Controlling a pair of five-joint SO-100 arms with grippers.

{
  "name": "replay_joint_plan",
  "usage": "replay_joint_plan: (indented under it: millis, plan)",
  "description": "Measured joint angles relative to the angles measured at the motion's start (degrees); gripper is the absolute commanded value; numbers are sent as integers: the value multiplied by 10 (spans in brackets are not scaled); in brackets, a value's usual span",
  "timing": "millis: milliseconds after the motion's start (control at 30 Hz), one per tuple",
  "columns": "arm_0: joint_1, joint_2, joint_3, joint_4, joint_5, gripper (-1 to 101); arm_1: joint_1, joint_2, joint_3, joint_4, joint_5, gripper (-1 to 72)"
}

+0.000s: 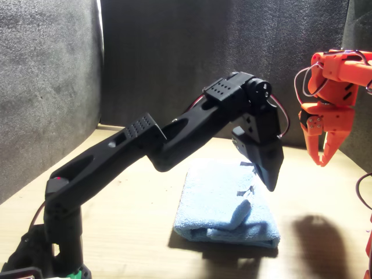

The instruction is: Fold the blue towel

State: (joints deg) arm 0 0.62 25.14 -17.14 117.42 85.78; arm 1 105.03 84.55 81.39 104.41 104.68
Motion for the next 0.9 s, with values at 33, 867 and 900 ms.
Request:
replay_joint_plan:
  millis: [33, 867, 900]
  plan:
    - [17, -4, 8, 1, -25, -5, 2, 0, 0, 0, 0, 49]
    - [36, 535, 1118, -479, -141, -4, -1, 1, 8, 0, 0, 49]
    - [35, 536, 1121, -480, -141, -4, -3, 1, 8, 0, 0, 49]
